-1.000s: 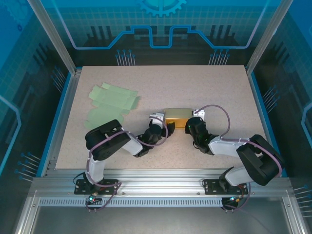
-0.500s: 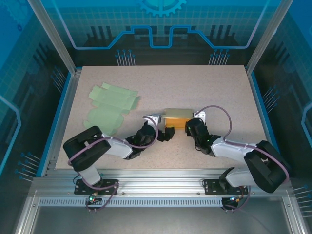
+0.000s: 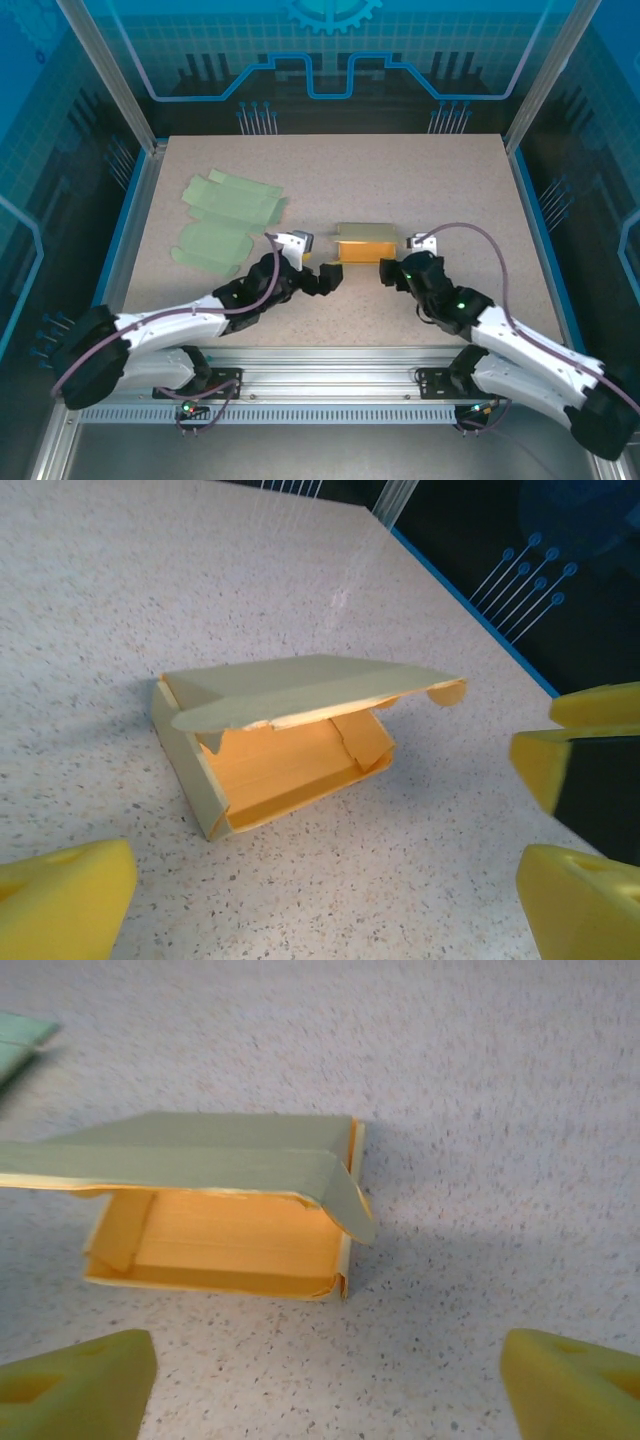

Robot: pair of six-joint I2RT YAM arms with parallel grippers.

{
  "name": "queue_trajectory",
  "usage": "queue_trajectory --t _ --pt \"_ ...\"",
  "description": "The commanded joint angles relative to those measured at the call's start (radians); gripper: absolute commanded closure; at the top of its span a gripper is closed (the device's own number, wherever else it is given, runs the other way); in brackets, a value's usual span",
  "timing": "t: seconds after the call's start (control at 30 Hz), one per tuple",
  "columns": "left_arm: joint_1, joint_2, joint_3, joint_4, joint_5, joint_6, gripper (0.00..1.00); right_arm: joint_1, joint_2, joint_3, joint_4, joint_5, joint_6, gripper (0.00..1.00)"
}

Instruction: Fold the paper box

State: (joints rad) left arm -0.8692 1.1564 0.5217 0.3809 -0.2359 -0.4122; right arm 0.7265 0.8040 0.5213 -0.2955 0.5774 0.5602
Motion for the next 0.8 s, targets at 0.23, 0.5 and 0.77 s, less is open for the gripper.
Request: queue_trajectory --t 0.23,0.5,0.77 --pt "0.079 0.099 0.33 -0.327 -0.008 0.091 0.01 -0.097 -0.104 0.262 -0.27 -0.097 0.035 0.0" --pt "0.183 0.379 0.648 -0.515 0.08 0.127 0.01 -0.301 0.232 0.515 -0.389 -0.28 -0.008 0.0" --pt "0.196 0.569 0.748 -0.576 0.071 0.114 0.01 -0.393 0.565 0.627 -0.383 -0.473 -0.064 0.01"
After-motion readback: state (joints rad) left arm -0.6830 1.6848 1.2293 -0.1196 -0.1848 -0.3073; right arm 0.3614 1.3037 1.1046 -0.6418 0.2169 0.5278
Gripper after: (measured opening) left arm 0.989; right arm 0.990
